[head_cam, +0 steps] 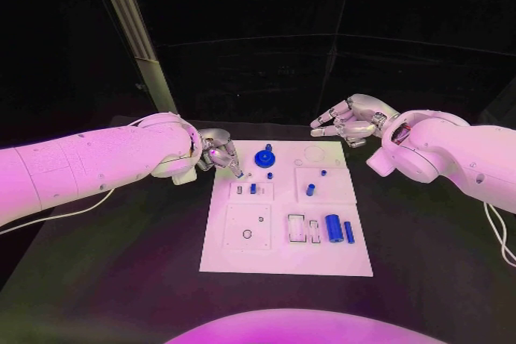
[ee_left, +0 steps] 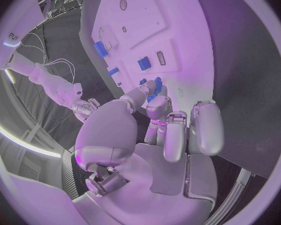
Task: Assemble the parts on the task board
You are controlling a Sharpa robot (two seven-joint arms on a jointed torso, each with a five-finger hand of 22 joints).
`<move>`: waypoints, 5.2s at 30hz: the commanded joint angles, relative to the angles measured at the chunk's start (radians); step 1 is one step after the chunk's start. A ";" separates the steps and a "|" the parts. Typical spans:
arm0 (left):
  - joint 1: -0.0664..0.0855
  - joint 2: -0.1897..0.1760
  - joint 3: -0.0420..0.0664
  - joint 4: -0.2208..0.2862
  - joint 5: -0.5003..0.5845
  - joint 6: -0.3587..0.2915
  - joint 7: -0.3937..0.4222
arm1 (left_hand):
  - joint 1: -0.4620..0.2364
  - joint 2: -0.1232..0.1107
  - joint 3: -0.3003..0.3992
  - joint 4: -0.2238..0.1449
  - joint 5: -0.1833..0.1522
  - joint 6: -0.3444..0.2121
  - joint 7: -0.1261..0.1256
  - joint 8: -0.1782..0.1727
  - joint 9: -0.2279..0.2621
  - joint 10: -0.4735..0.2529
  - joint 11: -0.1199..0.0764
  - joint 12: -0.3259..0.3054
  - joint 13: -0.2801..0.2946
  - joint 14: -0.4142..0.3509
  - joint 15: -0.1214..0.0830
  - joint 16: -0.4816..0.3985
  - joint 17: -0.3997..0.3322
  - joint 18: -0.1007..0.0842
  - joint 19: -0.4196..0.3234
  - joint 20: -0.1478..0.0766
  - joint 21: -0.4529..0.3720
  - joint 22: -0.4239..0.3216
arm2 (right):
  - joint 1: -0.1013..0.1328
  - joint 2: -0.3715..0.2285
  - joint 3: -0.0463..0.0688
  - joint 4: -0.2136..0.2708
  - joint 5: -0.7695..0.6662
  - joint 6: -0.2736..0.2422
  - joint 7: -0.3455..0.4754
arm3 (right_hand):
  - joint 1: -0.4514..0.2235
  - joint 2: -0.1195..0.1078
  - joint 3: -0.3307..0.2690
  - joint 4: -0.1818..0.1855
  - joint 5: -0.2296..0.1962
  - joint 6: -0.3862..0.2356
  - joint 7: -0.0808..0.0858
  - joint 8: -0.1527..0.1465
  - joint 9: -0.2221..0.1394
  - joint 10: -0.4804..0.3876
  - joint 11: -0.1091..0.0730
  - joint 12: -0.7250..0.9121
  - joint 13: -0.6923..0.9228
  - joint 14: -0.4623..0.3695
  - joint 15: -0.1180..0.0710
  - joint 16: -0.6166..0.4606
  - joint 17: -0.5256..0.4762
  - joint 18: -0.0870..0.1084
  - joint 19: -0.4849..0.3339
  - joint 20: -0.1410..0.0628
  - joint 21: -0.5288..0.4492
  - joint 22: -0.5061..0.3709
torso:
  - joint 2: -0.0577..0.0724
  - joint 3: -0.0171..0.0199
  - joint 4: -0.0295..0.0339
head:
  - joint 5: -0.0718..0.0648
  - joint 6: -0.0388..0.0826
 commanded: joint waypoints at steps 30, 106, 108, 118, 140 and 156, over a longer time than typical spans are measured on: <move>-0.039 -0.058 -0.038 0.184 -0.021 -0.356 -0.197 | -0.167 0.014 0.179 0.006 0.018 0.093 -0.058 0.087 0.225 0.044 -0.025 0.066 0.040 0.104 -0.025 0.028 0.251 -0.028 0.028 -0.024 0.053 0.170 | 0.002 -0.001 0.000 -0.002 0.003 0.011 0.000 | -0.007 -0.003 0.002 -0.006 0.004 0.005 0.002 -0.004 -0.001 0.003 0.001 -0.001 -0.001 0.020 -0.006 -0.005 0.001 0.014 -0.001 -0.005 -0.005 -0.001 | -0.001 -0.0002 0.0033 | 0.021 -0.014; -0.057 -0.045 -0.039 0.194 -0.084 -0.189 -0.271 | -0.248 0.018 0.184 0.019 -0.009 0.123 -0.071 0.083 0.244 0.064 -0.035 0.096 0.062 0.107 -0.026 0.037 0.263 -0.034 0.037 -0.027 0.072 0.185 | 0.002 -0.001 0.000 -0.004 0.003 0.013 0.001 | -0.012 -0.003 0.000 -0.006 0.003 0.005 0.002 -0.004 -0.001 0.002 0.002 -0.002 -0.002 0.019 -0.006 -0.009 -0.001 0.015 -0.003 -0.005 -0.008 -0.005 | 0.000 -0.0005 -0.0001 | 0.022 -0.024; -0.057 -0.045 -0.039 0.194 -0.084 -0.189 -0.270 | -0.248 0.018 0.184 0.019 -0.009 0.123 -0.071 0.083 0.244 0.064 -0.035 0.096 0.062 0.107 -0.026 0.037 0.263 -0.034 0.037 -0.027 0.072 0.185 | 0.002 -0.001 0.000 -0.004 0.003 0.013 0.001 | -0.012 -0.003 0.000 -0.006 0.003 0.005 0.002 -0.004 -0.001 0.002 0.002 -0.002 -0.002 0.019 -0.006 -0.009 -0.001 0.015 -0.003 -0.005 -0.008 -0.005 | 0.000 -0.0001 -0.0002 | 0.021 -0.024; -0.057 -0.038 -0.039 0.185 -0.084 -0.185 -0.265 | -0.279 -0.001 0.154 0.039 -0.082 0.131 -0.074 0.080 0.246 0.070 -0.036 0.099 0.064 0.107 -0.026 0.037 0.263 -0.034 0.038 -0.025 0.075 0.188 | 0.002 -0.001 0.000 -0.004 0.003 0.012 0.002 | -0.014 -0.002 -0.001 -0.005 0.003 0.005 0.002 -0.004 -0.001 0.002 0.002 -0.001 -0.002 0.019 -0.006 -0.009 -0.002 0.015 -0.003 -0.005 -0.008 -0.005 | 0.001 0.0003 -0.0011 | 0.020 -0.025; -0.057 -0.028 -0.039 0.176 -0.084 -0.179 -0.264 | -0.335 -0.046 0.102 0.084 -0.107 0.141 -0.077 0.072 0.245 0.074 -0.038 0.106 0.070 0.107 -0.027 0.037 0.263 -0.036 0.042 -0.026 0.082 0.193 | 0.002 -0.001 0.000 -0.003 0.003 0.012 0.002 | -0.014 -0.002 -0.001 -0.005 0.003 0.005 0.002 -0.004 -0.001 0.002 0.002 -0.001 -0.002 0.019 -0.006 -0.009 -0.002 0.015 -0.003 -0.005 -0.008 -0.005 | 0.000 0.0002 -0.0004 | 0.016 -0.028; -0.057 -0.047 -0.038 0.184 -0.084 -0.207 -0.260 | -0.379 -0.187 0.021 0.156 -0.115 0.156 -0.081 0.066 0.244 0.075 -0.041 0.101 0.068 0.107 -0.033 0.037 0.263 -0.036 0.042 -0.031 0.081 0.194 | 0.001 -0.001 0.000 -0.004 0.003 0.011 0.002 | -0.016 -0.002 -0.002 -0.004 0.003 0.005 0.002 -0.004 -0.001 0.000 0.002 -0.003 -0.005 0.019 -0.006 -0.011 -0.003 0.016 -0.004 -0.005 -0.010 -0.007 | 0.000 -0.0002 0.0003 | 0.013 -0.025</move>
